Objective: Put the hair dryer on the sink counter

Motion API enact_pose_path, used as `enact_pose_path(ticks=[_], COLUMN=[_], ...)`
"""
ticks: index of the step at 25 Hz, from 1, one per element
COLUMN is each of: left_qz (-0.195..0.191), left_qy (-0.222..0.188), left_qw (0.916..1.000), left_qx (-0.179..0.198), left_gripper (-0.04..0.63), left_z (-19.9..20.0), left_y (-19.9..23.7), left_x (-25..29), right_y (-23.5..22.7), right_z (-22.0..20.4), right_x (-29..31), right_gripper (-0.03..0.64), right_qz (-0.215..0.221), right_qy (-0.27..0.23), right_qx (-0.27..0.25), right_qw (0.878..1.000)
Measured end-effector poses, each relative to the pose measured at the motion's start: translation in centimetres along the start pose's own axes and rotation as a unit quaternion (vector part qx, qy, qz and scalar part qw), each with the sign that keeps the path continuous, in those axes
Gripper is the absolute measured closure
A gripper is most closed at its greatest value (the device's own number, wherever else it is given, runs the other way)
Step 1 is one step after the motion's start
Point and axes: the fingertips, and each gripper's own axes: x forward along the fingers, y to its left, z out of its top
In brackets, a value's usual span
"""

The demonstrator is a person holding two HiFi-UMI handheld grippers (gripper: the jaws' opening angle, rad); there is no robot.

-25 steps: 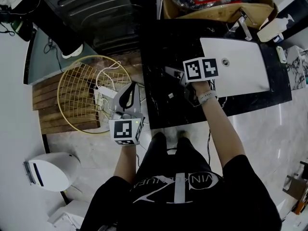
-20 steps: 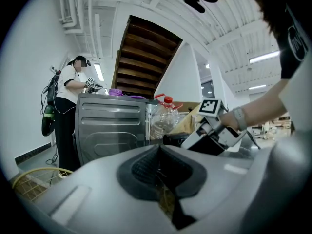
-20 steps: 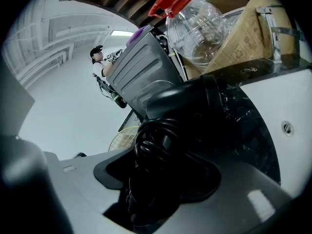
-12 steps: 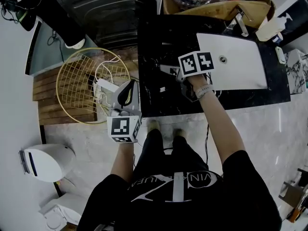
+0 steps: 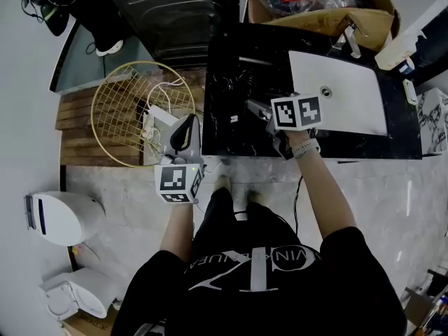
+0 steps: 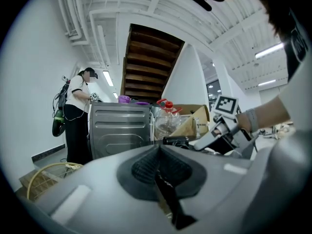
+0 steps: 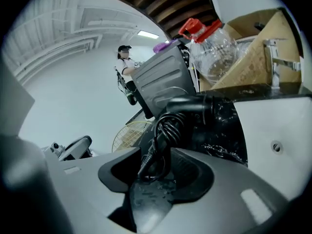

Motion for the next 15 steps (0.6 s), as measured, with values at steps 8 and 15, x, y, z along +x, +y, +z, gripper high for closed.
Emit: enact_pose_path(ticks=[8, 15], left_qz=[0.031, 0.051], left_qy=[-0.003, -0.029], left_qw=[0.9995, 0.9979], left_qx=[-0.01, -0.028], left_gripper=[0.595, 0.595], left_z=[0.8, 2.6], left_y=[-1.6, -2.4], left_x=[-2.3, -3.3], right_y=[2.2, 3.4], right_z=[1.7, 2.3], right_x=[-5.2, -9.1], right_gripper=[0.612, 0.615], right_qz=[0.015, 0.024], right_qy=[-0.116, -0.163], right_qx=[-0.09, -0.148], right_qw=[0.989, 0.975])
